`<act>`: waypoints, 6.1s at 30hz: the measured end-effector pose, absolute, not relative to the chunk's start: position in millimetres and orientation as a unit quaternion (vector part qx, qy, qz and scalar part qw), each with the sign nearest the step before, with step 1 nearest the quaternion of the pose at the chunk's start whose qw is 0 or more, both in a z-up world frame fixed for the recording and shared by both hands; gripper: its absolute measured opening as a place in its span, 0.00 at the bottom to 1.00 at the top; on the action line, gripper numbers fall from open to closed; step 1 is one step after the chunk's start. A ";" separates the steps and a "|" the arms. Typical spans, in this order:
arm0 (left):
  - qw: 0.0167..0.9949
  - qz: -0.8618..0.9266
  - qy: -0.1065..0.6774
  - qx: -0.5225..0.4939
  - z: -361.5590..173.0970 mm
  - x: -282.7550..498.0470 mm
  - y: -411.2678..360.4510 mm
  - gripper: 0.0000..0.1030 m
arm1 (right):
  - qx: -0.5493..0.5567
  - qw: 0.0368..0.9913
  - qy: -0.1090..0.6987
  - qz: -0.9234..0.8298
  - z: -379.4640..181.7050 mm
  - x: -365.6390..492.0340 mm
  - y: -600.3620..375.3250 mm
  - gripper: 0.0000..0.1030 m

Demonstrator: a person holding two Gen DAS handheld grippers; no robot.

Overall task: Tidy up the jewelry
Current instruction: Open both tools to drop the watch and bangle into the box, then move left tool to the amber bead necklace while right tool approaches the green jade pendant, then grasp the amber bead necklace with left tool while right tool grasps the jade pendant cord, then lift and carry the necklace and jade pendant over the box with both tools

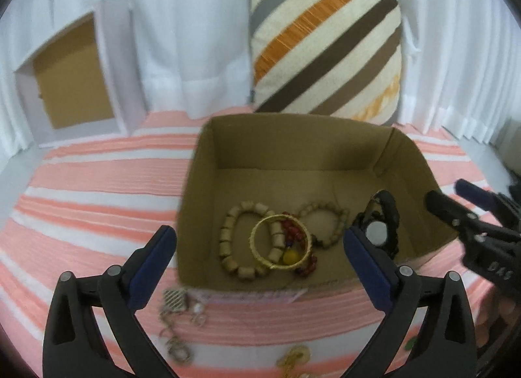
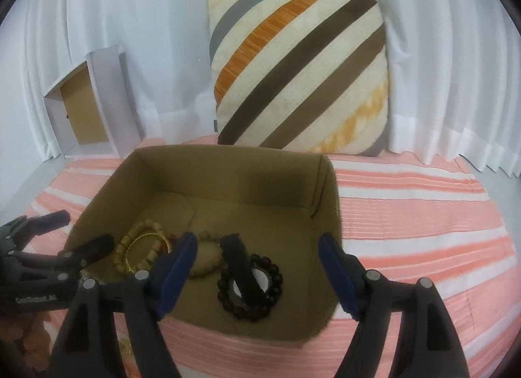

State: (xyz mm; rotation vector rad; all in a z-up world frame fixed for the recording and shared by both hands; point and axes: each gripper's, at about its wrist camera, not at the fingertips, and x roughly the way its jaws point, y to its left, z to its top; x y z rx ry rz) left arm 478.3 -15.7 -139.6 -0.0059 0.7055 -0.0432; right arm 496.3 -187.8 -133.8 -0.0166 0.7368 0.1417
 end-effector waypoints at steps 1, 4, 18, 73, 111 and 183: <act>0.939 -0.014 0.344 0.001 -138.3 476.1 -15.5 0.99 | -0.006 0.932 0.355 0.071 -130.8 490.1 -189.4 0.76; 0.936 -0.020 0.352 0.008 -137.7 460.1 -12.7 0.99 | -0.006 0.935 0.346 0.074 -122.1 473.4 -191.2 0.76; 0.909 -0.043 0.413 -0.045 -188.9 335.7 25.8 0.99 | -0.035 0.935 0.352 0.024 -139.4 342.5 -220.0 0.76; 0.859 -0.143 0.485 0.078 -243.0 338.3 -126.2 1.00 | -0.041 0.896 0.441 0.035 -213.8 255.9 -251.1 0.85; 0.908 -0.033 0.418 -0.014 -236.7 304.9 5.9 0.22 | -0.050 0.868 0.492 0.044 -217.2 324.4 -242.2 0.89; 0.944 -0.151 0.283 -0.079 -14.7 295.0 19.8 0.05 | 0.036 0.934 0.322 0.150 -31.5 296.7 -206.1 0.09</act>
